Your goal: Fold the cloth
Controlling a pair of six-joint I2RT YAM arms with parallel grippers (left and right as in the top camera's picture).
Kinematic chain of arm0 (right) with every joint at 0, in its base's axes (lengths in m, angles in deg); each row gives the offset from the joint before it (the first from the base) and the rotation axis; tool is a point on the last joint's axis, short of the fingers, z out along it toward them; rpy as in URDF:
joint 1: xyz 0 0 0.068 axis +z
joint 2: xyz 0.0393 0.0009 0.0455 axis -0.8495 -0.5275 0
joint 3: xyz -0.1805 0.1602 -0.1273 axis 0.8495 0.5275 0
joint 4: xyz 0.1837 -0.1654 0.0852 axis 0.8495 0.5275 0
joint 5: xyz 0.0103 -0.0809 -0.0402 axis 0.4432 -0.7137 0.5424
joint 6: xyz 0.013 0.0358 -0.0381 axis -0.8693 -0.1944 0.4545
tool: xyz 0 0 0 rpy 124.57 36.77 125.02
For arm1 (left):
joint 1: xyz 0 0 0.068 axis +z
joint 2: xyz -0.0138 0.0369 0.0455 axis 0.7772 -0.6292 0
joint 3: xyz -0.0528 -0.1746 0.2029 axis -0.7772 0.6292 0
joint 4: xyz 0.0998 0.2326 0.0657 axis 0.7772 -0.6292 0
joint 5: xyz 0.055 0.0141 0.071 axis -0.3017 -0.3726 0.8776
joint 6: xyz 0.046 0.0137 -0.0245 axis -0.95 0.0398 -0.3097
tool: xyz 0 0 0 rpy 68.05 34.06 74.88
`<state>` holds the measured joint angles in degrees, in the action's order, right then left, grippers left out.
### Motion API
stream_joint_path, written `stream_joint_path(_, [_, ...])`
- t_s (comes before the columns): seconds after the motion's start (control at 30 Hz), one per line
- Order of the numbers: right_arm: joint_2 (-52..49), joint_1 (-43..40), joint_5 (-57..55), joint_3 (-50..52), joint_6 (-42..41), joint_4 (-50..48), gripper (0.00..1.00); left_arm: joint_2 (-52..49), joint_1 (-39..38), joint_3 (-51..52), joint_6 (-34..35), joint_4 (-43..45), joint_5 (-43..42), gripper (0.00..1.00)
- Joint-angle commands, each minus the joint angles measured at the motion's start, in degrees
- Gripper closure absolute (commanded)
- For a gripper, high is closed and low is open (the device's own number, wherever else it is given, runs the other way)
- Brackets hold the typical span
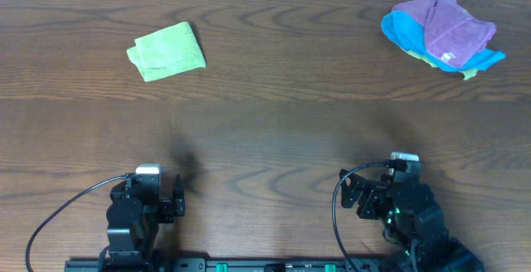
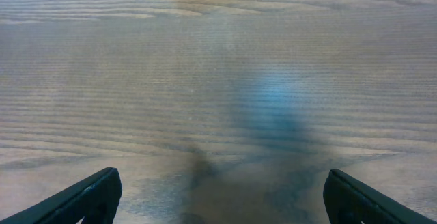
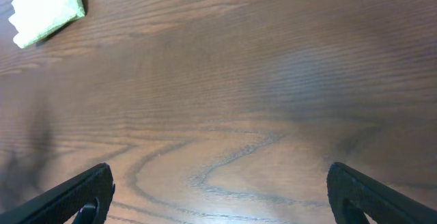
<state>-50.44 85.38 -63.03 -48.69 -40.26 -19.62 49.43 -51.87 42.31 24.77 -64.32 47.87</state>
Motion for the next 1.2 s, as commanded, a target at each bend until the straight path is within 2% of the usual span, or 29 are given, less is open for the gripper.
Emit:
stream_joint_path(0.0, [0.3,-0.3,-0.5,0.0,-0.6,0.0,0.01,0.6,0.2,0.3,-1.2,-0.4,0.9,0.05])
stream_joint_path(0.17, [1.0,-1.8,-6.9,0.6,3.7,1.0,0.01,0.6,0.2,0.3,-1.2,-0.4,0.9,0.05])
stream_joint_path(0.33, [7.6,-7.8,-6.8,4.9,18.5,0.9,0.01,0.6,0.2,0.3,-1.2,-0.4,0.9,0.05])
stream_joint_path(0.53, [14.3,-17.9,-0.7,9.8,29.8,0.7,0.01,0.6,0.2,0.3,-1.2,-0.5,0.9,0.05])
stream_joint_path(0.8, [18.8,-25.6,2.7,14.8,33.6,0.7,0.01,0.6,0.2,0.3,-1.2,-0.4,0.9,0.05])
stream_joint_path(1.17, [21.3,-27.2,3.5,16.2,34.4,0.5,0.01,0.6,0.2,0.3,-1.2,-0.4,0.9,0.05])
